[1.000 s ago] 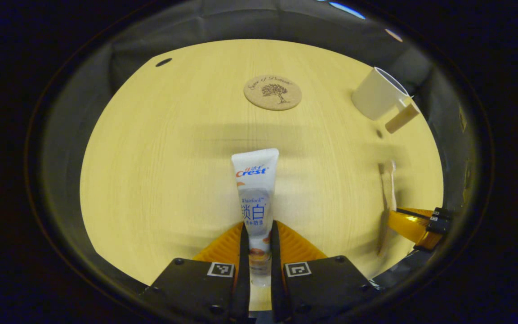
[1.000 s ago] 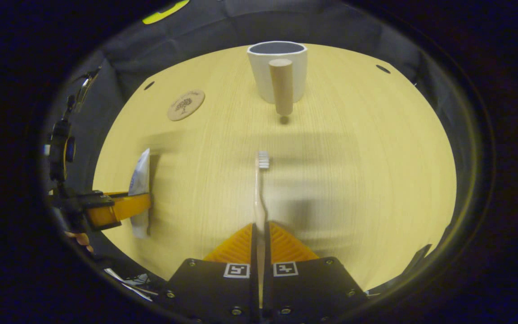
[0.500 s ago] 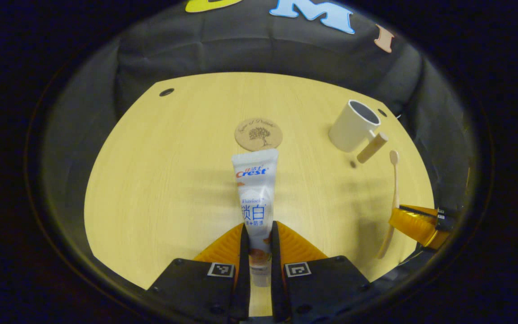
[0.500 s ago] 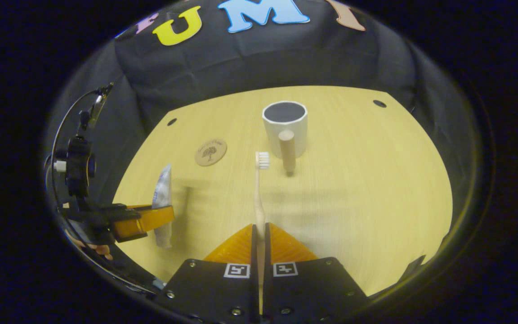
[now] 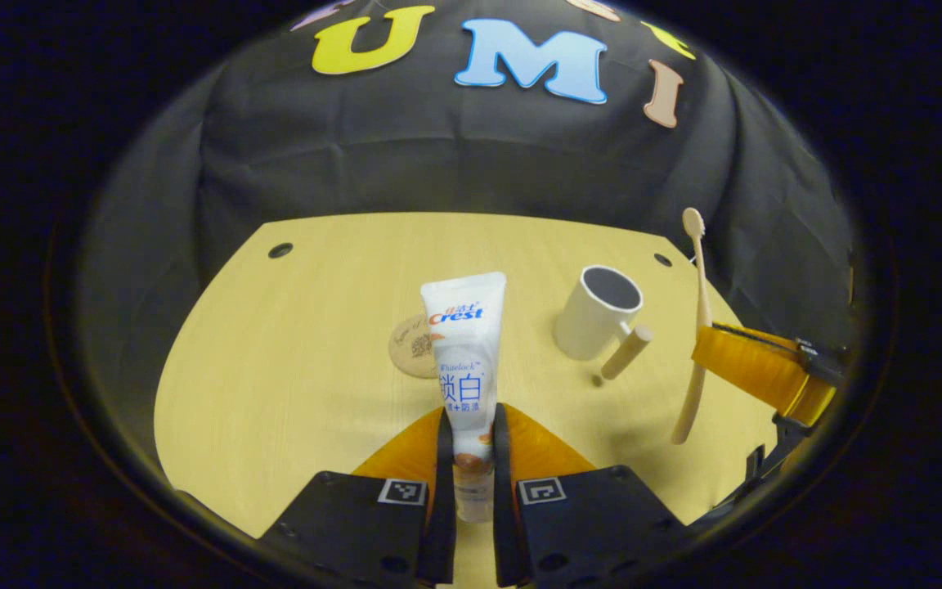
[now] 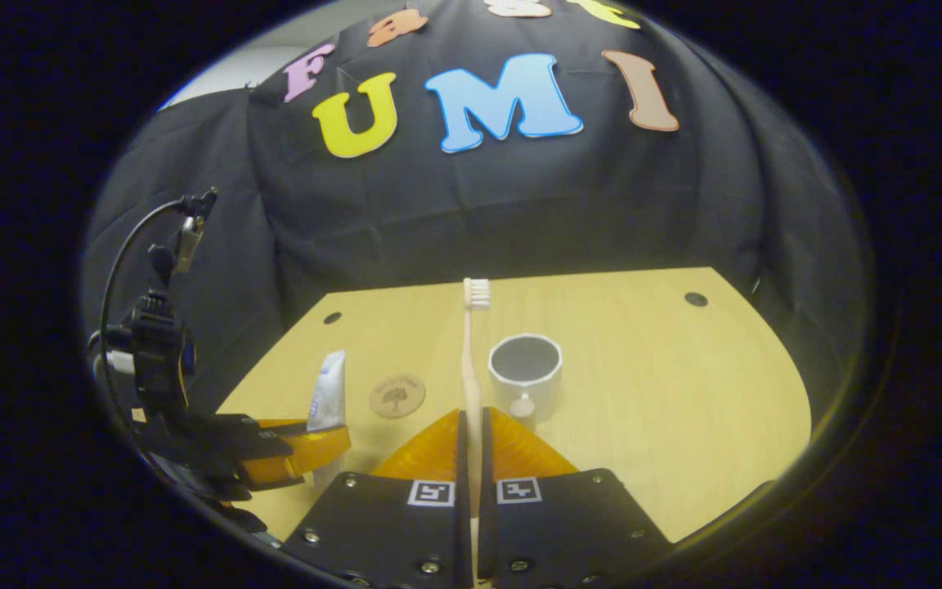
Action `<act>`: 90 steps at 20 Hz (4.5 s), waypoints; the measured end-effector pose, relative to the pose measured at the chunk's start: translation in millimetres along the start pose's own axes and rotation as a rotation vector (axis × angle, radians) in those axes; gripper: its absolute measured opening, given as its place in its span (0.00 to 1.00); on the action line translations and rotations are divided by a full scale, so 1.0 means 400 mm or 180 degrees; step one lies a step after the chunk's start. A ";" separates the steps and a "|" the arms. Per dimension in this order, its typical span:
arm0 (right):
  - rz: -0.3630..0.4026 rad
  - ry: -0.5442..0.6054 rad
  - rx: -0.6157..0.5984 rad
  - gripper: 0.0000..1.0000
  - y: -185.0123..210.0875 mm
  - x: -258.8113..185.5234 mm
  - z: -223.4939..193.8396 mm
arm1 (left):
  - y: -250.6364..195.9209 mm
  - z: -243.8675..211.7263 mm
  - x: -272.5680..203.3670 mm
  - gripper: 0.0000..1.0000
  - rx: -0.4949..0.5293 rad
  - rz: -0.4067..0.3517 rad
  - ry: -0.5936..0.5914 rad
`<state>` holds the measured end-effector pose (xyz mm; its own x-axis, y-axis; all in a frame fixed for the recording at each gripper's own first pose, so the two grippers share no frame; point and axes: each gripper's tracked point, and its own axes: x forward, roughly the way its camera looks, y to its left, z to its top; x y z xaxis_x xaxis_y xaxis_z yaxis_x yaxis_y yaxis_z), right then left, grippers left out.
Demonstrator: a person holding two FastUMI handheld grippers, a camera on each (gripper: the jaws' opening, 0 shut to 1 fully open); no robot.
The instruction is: Put the toothbrush and toothpaste on the desktop into the cup, then pick up the cup and place it on the coaster on the desktop.
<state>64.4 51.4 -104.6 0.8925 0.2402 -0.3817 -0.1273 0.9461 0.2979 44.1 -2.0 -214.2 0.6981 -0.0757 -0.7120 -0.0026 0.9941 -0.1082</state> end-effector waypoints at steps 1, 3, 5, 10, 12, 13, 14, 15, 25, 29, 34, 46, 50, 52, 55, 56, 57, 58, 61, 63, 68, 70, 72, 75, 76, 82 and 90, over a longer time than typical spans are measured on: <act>0.0001 -0.0114 0.0001 0.04 -0.001 0.011 0.033 | -0.009 0.022 0.004 0.27 -0.0004 -0.0035 -0.0082; -0.0016 -0.0341 0.0004 0.04 -0.007 0.034 0.095 | -0.027 0.076 0.013 0.27 -0.0039 -0.0107 -0.0270; -0.0065 -0.0524 -0.0024 0.04 -0.013 0.053 0.149 | -0.044 0.126 0.014 0.27 -0.0065 -0.0172 -0.0432; -0.0150 -0.0785 -0.0084 0.04 -0.022 0.135 0.239 | -0.054 0.215 0.028 0.27 -0.0065 -0.0269 -0.0693; -0.0184 -0.0828 -0.0103 0.04 -0.037 0.166 0.242 | -0.056 0.235 0.026 0.25 -0.0022 -0.0277 -0.0800; -0.0214 -0.0820 -0.0114 0.04 -0.044 0.185 0.238 | -0.054 0.243 0.023 0.27 -0.0009 -0.0288 -0.0851; -0.0222 -0.0795 -0.0133 0.04 -0.050 0.204 0.232 | -0.056 0.252 0.023 0.26 0.0014 -0.0300 -0.0880; -0.0237 -0.0792 -0.0149 0.04 -0.057 0.220 0.230 | -0.056 0.261 0.023 0.24 0.0023 -0.0298 -0.0911; -0.0456 -0.0467 -0.0287 0.04 -0.143 0.326 0.141 | -0.058 0.283 0.058 0.26 0.0054 -0.0300 -0.0922; -0.0442 -0.0363 -0.0343 0.08 -0.137 0.316 0.111 | -0.059 0.277 0.064 0.26 0.0042 -0.0303 -0.0901; -0.0436 -0.0237 -0.0383 0.69 -0.138 0.264 0.087 | -0.065 0.280 0.081 0.26 -0.0005 -0.0316 -0.0897; -0.0508 -0.0706 -0.0200 0.70 -0.198 0.085 0.229 | -0.139 0.315 0.136 0.26 -0.0133 -0.0449 -0.0992; -0.0607 -0.0758 -0.0260 0.67 -0.226 0.058 0.245 | -0.185 0.358 0.155 0.26 -0.0129 -0.0567 -0.1105; -0.0650 -0.0763 -0.0333 0.67 -0.237 0.050 0.247 | -0.209 0.393 0.160 0.26 -0.0153 -0.0655 -0.1259; -0.0691 -0.0769 -0.0379 0.67 -0.247 0.035 0.248 | -0.248 0.446 0.174 0.25 -0.0194 -0.0804 -0.1495; -0.0694 -0.0772 -0.0374 0.70 -0.249 0.030 0.249 | -0.263 0.460 0.181 0.25 -0.0189 -0.0842 -0.1563; -0.0701 -0.0790 -0.0360 0.67 -0.251 0.023 0.252 | -0.276 0.473 0.186 0.25 -0.0191 -0.0895 -0.1632; -0.0699 -0.0805 -0.0342 0.67 -0.252 0.020 0.254 | -0.294 0.485 0.191 0.25 -0.0187 -0.0937 -0.1689; -0.0718 -0.0810 -0.0269 0.67 -0.264 0.011 0.256 | -0.330 0.502 0.217 0.27 -0.0196 -0.1044 -0.1769; -0.0737 -0.0802 -0.0242 0.67 -0.275 0.008 0.253 | -0.347 0.493 0.244 0.25 -0.0218 -0.1082 -0.1725; -0.0759 -0.0729 -0.0229 0.67 -0.296 0.002 0.230 | -0.374 0.453 0.299 0.25 -0.0181 -0.1059 -0.1590; -0.0772 -0.0697 -0.0212 0.67 -0.307 0.003 0.221 | -0.392 0.435 0.316 0.25 -0.0115 -0.1064 -0.1546; -0.0757 -0.0654 -0.0178 0.67 -0.312 0.006 0.211 | -0.400 0.416 0.330 0.25 -0.0078 -0.1046 -0.1516; -0.0757 -0.0623 -0.0179 0.67 -0.319 0.004 0.203 | -0.403 0.394 0.351 0.27 -0.0003 -0.0983 -0.1469; -0.0759 -0.0614 -0.0187 0.67 -0.320 0.004 0.201 | -0.403 0.383 0.357 0.29 -0.0007 -0.0971 -0.1440; -0.0724 -0.0560 -0.0206 0.67 -0.315 0.004 0.181 | -0.392 0.347 0.344 0.64 -0.0037 -0.0941 -0.1339; -0.0628 -0.0518 -0.0215 0.68 -0.281 0.012 0.171 | -0.334 0.350 0.298 0.92 -0.0136 -0.0839 -0.1408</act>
<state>112.5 -68.4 -80.2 0.9600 0.0168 -0.2793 0.0324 0.9848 0.1706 228.0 -133.1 -187.5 0.9150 -0.2740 -0.2962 0.1915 0.9410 -0.2791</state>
